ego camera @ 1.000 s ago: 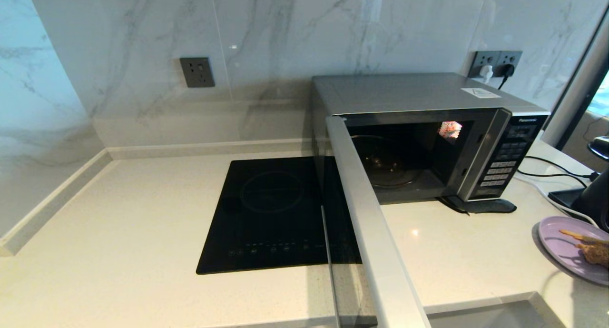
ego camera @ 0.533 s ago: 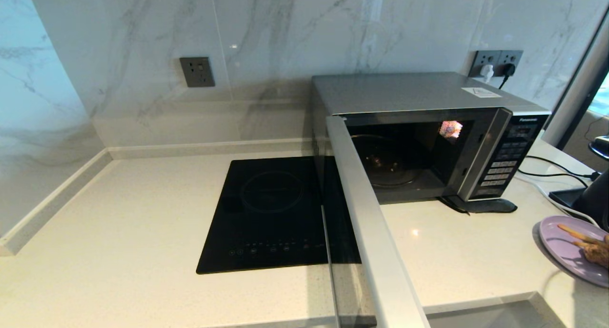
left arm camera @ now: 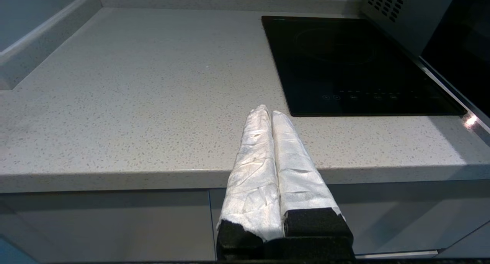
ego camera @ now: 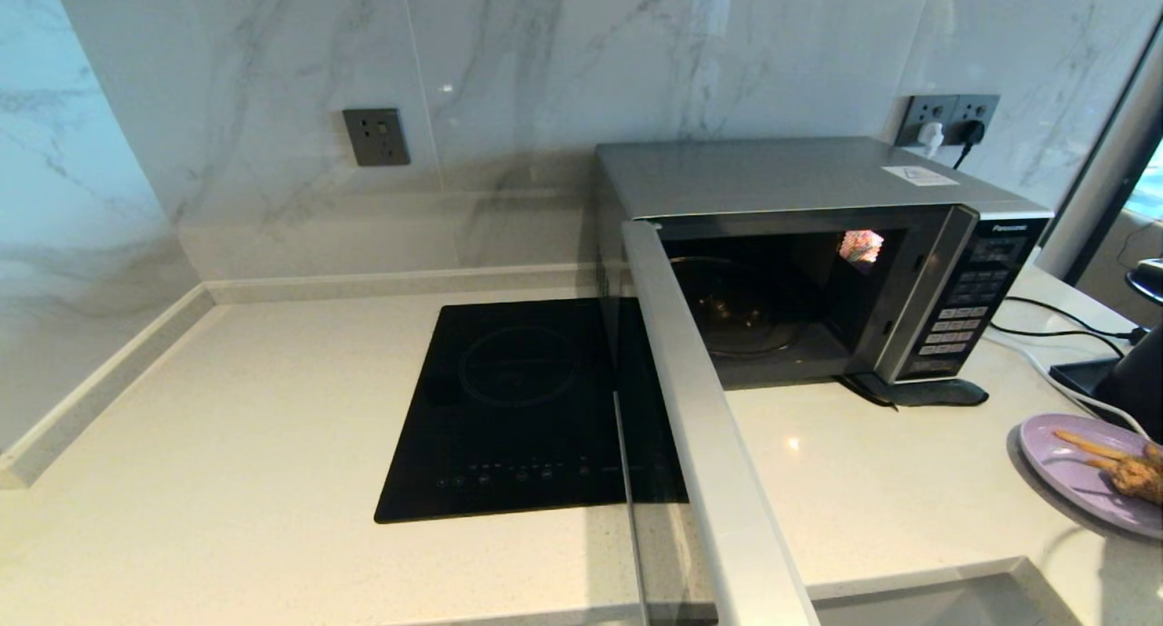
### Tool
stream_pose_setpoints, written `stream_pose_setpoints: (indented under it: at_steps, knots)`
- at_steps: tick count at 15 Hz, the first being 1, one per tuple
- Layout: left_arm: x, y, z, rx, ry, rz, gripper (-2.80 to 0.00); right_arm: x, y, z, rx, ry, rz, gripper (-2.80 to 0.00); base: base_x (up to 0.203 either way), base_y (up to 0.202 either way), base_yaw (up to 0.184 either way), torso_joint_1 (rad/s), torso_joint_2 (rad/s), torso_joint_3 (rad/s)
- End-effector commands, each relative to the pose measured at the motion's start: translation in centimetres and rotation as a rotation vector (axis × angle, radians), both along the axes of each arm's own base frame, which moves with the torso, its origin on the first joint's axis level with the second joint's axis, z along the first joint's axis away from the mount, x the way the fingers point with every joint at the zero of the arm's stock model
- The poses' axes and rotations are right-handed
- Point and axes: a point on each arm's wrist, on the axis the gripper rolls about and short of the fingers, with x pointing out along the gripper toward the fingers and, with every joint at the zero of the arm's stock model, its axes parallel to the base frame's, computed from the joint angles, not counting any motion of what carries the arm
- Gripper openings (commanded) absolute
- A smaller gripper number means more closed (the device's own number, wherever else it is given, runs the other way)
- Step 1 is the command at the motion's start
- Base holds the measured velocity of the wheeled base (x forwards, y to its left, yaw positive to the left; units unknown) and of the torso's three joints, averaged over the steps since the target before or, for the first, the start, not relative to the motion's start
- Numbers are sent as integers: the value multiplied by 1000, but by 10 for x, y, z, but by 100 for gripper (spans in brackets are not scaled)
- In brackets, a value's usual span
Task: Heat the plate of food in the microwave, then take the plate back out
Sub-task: Put the plate in the microwave oven
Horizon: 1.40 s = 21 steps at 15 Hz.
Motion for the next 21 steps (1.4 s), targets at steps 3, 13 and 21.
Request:
stream_pose_setpoints:
  at_steps: [3,13,21]
  knots:
    - [0,0,0,-1,1,1,-280,-11,7,21,-5,-68,32,-280,0,0,0,0,0,0]
    - [0,0,0,-1,1,1,-280,-28,21,45,-8,-165,117,-280,0,0,0,0,0,0]
    - [0,0,0,-1,1,1,-280,-35,65,69,0,-257,294,-280,0,0,0,0,0,0]
